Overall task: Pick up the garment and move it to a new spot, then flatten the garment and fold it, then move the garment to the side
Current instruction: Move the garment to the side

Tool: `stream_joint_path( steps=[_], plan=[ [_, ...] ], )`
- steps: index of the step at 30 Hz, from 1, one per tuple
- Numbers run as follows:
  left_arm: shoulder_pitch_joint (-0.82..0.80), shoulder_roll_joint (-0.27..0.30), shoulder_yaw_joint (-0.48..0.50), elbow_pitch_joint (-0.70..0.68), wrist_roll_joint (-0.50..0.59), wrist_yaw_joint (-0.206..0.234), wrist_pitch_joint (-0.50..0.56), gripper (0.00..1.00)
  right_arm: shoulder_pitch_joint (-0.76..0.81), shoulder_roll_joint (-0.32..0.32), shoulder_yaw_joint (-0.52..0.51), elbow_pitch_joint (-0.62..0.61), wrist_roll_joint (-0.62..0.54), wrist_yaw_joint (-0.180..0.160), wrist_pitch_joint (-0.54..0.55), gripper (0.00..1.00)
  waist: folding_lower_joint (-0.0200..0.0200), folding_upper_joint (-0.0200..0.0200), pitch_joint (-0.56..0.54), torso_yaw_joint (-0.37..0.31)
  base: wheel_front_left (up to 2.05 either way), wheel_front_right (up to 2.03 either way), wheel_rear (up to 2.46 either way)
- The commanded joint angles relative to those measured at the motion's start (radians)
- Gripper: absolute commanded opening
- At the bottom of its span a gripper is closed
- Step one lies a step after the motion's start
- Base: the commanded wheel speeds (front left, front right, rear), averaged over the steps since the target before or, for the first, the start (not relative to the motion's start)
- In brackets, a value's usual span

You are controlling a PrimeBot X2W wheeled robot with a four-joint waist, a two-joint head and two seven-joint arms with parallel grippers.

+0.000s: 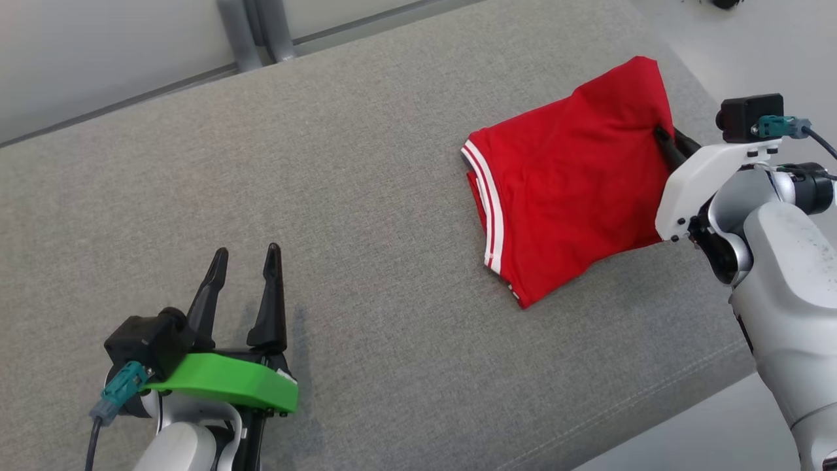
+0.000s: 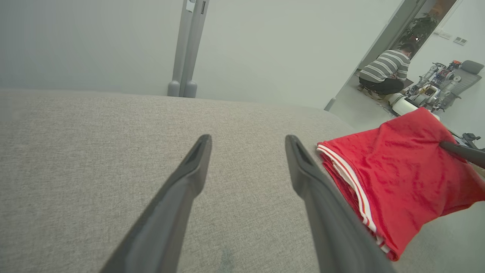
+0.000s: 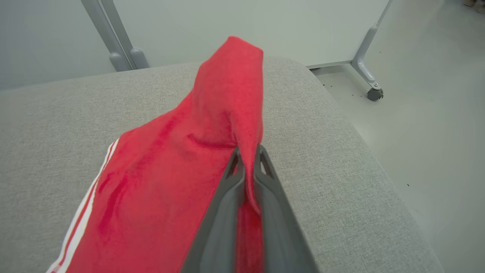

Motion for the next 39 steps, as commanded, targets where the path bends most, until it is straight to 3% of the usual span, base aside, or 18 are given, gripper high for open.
stream_joint_path(
  steps=[1,7,16,21,35,36,37,38,39],
  plan=[
    [-0.014,0.011,-0.001,-0.005,0.009,0.002,0.003,1.00,-0.018,0.004,0.005,0.005,-0.009,-0.001,-0.011,0.00,0.0000,0.0037,0.040,-0.032,0.00,0.00,0.00],
    [-0.024,0.021,0.004,-0.010,0.011,0.009,0.010,1.00,-0.052,0.006,0.000,0.042,-0.035,-0.001,-0.051,0.00,0.0000,0.0037,0.058,0.000,0.00,0.00,0.00],
    [-0.038,0.039,0.012,-0.031,0.018,0.017,0.017,1.00,-0.111,-0.051,-0.059,0.146,-0.130,-0.001,-0.127,0.00,0.0000,0.0037,0.103,0.067,0.00,0.00,0.00],
    [-0.057,0.056,0.010,-0.055,0.033,0.025,0.029,1.00,-0.154,-0.098,-0.134,0.211,-0.213,-0.001,-0.181,0.00,0.0000,0.0037,0.151,0.104,0.00,0.00,0.00],
    [-0.088,0.077,-0.001,-0.104,0.055,0.037,0.052,1.00,-0.207,-0.137,-0.327,0.351,-0.401,-0.002,-0.264,0.00,0.0000,0.0037,0.209,0.153,0.00,0.00,0.00],
    [-0.090,0.077,-0.002,-0.106,0.056,0.037,0.054,1.00,-0.209,-0.138,-0.348,0.355,-0.423,-0.002,-0.279,0.22,0.0000,0.0037,0.211,0.154,0.00,0.00,0.00],
    [-0.092,0.078,-0.002,-0.109,0.057,0.039,0.055,1.00,-0.210,-0.136,-0.370,0.357,-0.446,-0.002,-0.294,0.80,0.0000,0.0037,0.213,0.156,0.00,0.00,0.00],
    [-0.094,0.079,-0.002,-0.111,0.058,0.040,0.054,1.00,-0.209,-0.131,-0.393,0.358,-0.469,-0.002,-0.306,1.00,0.0000,0.0037,0.215,0.157,0.00,0.00,0.00],
    [-0.094,0.080,-0.002,-0.112,0.060,0.042,0.056,1.00,-0.207,-0.124,-0.417,0.353,-0.494,-0.001,-0.319,1.00,0.0000,0.0037,0.216,0.158,0.00,0.00,0.00]
  ],
)
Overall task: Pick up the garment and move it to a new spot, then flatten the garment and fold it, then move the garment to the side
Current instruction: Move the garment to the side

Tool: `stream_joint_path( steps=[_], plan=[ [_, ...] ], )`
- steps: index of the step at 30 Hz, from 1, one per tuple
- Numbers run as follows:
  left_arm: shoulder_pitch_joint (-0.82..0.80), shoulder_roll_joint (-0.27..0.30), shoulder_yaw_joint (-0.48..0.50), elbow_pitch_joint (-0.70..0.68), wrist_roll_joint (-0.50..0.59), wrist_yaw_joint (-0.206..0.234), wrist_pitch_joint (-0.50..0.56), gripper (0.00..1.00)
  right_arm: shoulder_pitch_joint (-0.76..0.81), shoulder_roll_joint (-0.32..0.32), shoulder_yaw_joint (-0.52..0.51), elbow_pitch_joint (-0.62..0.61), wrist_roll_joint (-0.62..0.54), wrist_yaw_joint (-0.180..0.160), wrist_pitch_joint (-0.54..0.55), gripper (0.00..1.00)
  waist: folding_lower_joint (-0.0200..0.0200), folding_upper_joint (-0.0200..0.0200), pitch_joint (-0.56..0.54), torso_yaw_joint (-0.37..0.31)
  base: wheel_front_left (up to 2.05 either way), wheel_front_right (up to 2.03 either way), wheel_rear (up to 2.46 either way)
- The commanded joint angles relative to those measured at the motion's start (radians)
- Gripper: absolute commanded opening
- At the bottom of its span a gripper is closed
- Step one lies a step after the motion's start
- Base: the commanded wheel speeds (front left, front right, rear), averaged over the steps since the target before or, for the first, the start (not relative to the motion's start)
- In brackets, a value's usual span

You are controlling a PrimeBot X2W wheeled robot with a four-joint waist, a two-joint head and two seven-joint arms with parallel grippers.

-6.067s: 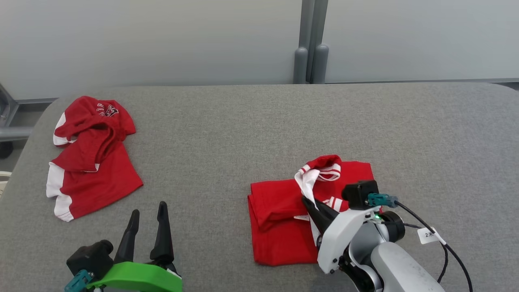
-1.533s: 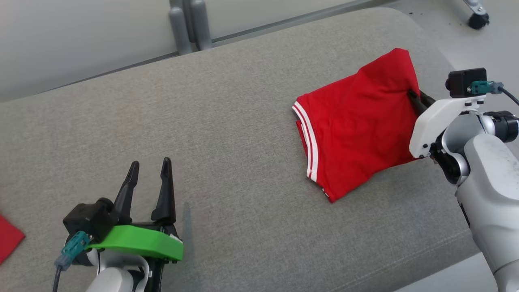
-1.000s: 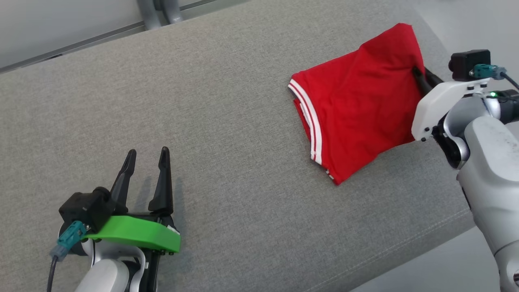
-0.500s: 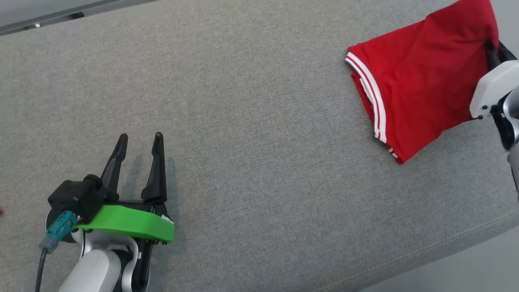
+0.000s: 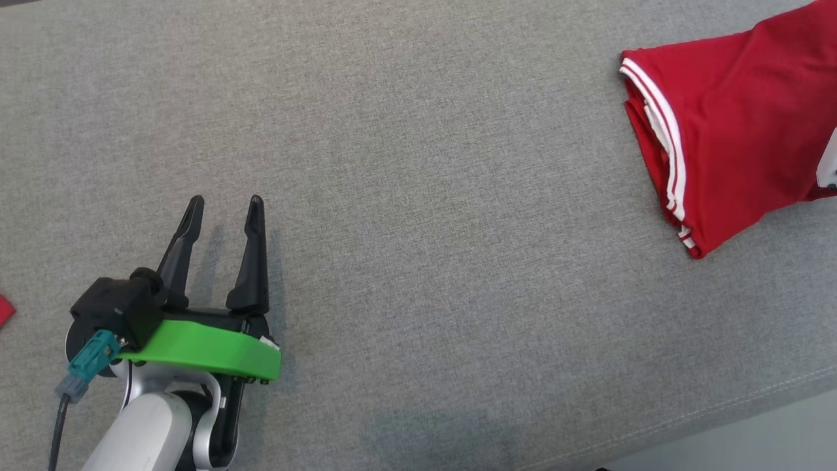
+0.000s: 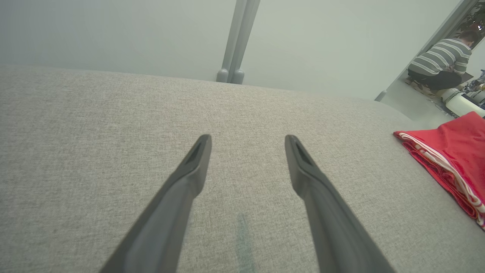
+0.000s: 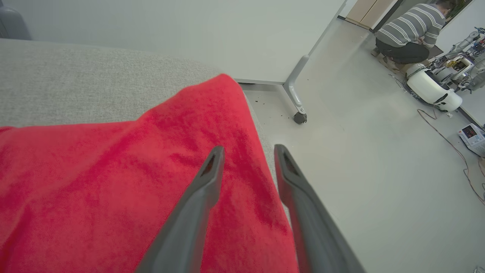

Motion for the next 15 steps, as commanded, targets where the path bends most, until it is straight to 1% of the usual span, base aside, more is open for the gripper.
stream_joint_path(
  steps=[1,5,8,12,15],
  plan=[
    [-0.017,0.006,0.000,-0.003,0.008,0.006,0.000,1.00,-0.007,0.015,-0.031,-0.007,-0.034,-0.001,-0.020,1.00,-0.0001,0.0037,0.003,0.003,0.00,0.00,0.00],
    [-0.016,0.007,0.001,-0.002,0.008,0.009,-0.002,1.00,-0.007,0.057,-0.096,-0.021,-0.113,-0.001,-0.042,1.00,-0.0001,0.0037,0.002,0.003,0.00,0.00,0.00],
    [-0.015,0.005,0.001,0.001,0.005,0.011,-0.005,1.00,-0.014,0.097,-0.117,-0.029,-0.148,-0.001,-0.053,1.00,-0.0001,0.0037,-0.003,0.000,0.00,0.00,0.00],
    [-0.013,0.000,0.001,0.009,-0.003,0.010,-0.009,1.00,-0.027,0.136,-0.120,-0.037,-0.168,-0.001,-0.064,1.00,-0.0001,0.0037,-0.015,-0.004,0.00,0.00,0.00],
    [-0.009,-0.004,0.002,0.018,-0.010,0.006,-0.018,1.00,-0.030,0.162,-0.106,-0.046,-0.161,-0.001,-0.070,1.00,-0.0001,0.0037,-0.032,-0.004,0.00,0.00,0.00]
  ],
)
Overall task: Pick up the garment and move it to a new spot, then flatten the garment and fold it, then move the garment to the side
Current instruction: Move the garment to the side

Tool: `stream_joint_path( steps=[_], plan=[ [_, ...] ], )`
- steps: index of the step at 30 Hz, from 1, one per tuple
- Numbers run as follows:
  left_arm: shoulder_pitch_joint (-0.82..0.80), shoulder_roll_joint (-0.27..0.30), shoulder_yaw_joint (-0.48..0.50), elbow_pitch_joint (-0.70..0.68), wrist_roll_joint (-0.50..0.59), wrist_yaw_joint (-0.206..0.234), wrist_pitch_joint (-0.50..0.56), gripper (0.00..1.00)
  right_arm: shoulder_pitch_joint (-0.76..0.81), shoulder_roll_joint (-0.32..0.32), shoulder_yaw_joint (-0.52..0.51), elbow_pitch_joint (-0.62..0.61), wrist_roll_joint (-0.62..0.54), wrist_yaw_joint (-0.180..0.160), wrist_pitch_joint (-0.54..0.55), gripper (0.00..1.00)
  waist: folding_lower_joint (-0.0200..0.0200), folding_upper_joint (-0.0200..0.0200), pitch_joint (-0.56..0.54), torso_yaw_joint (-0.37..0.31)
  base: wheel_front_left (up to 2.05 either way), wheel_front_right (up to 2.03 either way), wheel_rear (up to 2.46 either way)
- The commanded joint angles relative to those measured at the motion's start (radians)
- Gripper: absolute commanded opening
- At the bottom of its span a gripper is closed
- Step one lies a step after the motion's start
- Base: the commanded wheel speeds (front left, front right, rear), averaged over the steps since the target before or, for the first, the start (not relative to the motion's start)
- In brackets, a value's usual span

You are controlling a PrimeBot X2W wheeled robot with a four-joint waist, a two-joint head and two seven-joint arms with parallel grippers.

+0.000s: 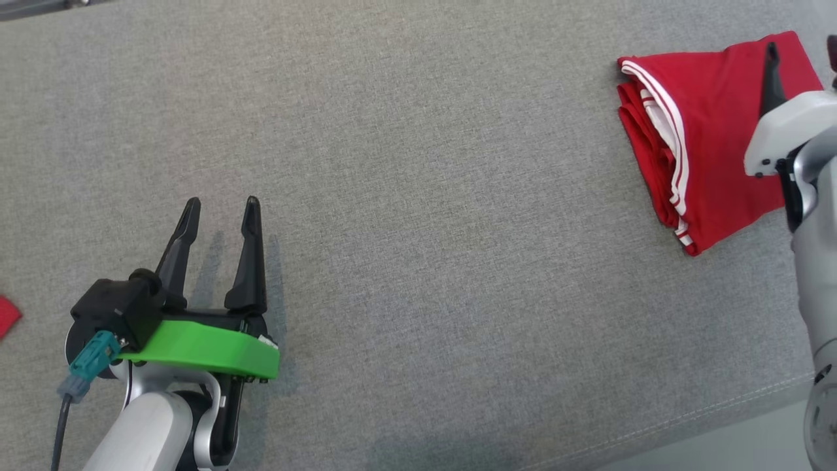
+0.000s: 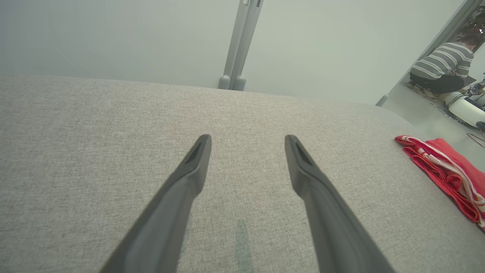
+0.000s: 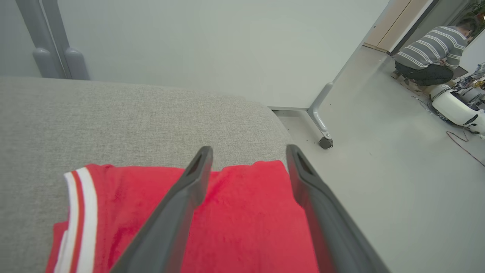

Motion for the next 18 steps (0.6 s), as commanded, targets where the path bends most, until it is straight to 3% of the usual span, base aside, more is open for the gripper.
stream_joint_path(
  steps=[1,18],
  plan=[
    [-0.005,-0.004,0.002,0.005,-0.007,-0.002,-0.012,1.00,-0.008,0.014,0.011,-0.010,0.008,-0.001,-0.008,1.00,0.0000,0.0037,-0.018,0.000,0.00,0.00,0.00],
    [0.071,-0.070,0.003,0.138,-0.037,-0.010,-0.095,1.00,0.141,0.100,0.317,-0.139,0.222,-0.001,-0.009,1.00,0.0000,0.0037,-0.263,0.096,0.00,0.00,0.00]
  ],
)
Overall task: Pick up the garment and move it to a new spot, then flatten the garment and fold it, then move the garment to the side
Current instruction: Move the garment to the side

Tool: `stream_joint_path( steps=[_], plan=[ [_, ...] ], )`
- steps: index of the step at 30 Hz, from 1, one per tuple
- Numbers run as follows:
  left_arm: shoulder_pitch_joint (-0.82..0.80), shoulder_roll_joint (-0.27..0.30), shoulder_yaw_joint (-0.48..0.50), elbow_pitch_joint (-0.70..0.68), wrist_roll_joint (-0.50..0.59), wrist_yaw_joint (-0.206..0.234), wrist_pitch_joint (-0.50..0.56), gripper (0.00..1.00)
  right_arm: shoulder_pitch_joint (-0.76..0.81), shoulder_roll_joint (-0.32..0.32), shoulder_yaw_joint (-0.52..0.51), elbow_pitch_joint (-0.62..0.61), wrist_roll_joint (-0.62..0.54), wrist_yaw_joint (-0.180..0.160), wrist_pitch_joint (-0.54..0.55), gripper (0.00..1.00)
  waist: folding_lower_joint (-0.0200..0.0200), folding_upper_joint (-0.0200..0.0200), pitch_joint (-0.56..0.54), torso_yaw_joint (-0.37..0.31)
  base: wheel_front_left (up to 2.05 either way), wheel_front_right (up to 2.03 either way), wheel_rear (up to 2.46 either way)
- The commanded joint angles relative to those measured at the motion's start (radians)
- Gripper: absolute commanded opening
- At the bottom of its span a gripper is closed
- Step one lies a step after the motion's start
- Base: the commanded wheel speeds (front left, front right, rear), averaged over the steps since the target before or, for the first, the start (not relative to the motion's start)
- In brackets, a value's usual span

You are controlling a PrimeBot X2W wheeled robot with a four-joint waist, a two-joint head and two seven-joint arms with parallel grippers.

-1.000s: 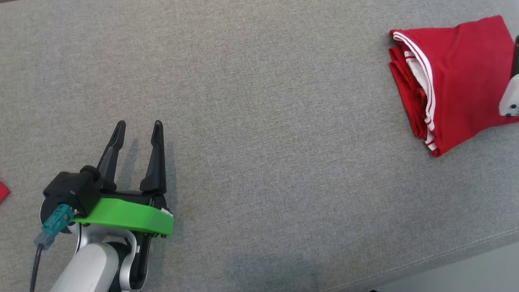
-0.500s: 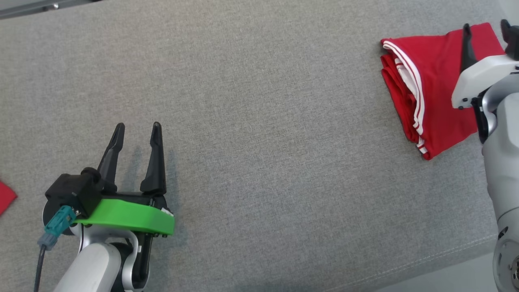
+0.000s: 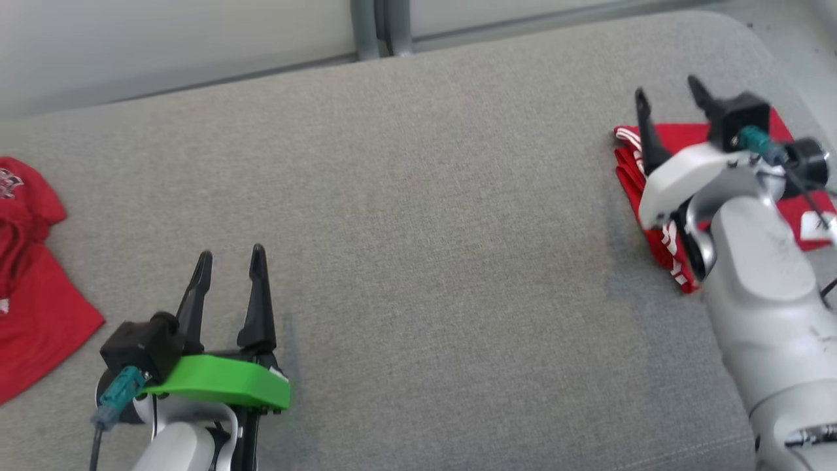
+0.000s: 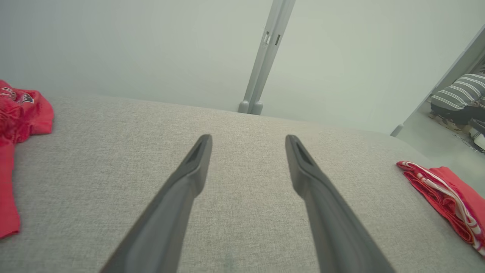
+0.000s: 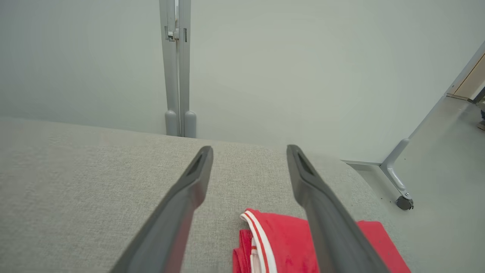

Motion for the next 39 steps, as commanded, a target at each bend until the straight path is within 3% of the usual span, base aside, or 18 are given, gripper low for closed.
stream_joint_path(
  steps=[1,9,21,24,34,39],
  plan=[
    [0.020,-0.003,0.002,0.009,0.000,0.002,-0.007,1.00,0.038,0.004,0.011,-0.007,0.018,-0.001,0.001,1.00,0.0000,0.0038,-0.075,0.051,0.00,0.00,0.00],
    [0.112,-0.006,0.026,0.066,0.016,0.020,-0.030,1.00,0.252,0.044,0.043,-0.152,0.099,-0.001,0.014,1.00,0.0000,0.0038,-0.169,0.109,0.00,0.00,0.00],
    [0.227,-0.007,0.067,0.072,0.032,0.014,-0.038,1.00,0.541,0.101,0.037,-0.461,0.109,-0.001,0.086,1.00,0.0000,0.0038,-0.231,0.156,0.00,0.00,0.00],
    [0.250,-0.004,0.075,0.074,0.044,0.012,-0.038,1.00,0.623,0.104,0.054,-0.548,0.158,-0.001,0.114,1.00,0.0000,0.0038,-0.244,0.165,0.00,0.00,0.00],
    [0.245,-0.008,0.054,0.073,0.080,-0.005,-0.039,1.00,0.793,0.104,0.041,-0.728,0.211,-0.001,0.161,1.00,0.0000,0.0038,-0.256,0.179,0.00,0.00,0.00],
    [0.231,-0.002,0.052,0.084,0.082,-0.016,-0.039,1.00,0.817,0.104,0.043,-0.759,0.220,-0.001,0.172,1.00,0.0000,0.0038,-0.256,0.174,0.00,0.00,0.00]
  ],
)
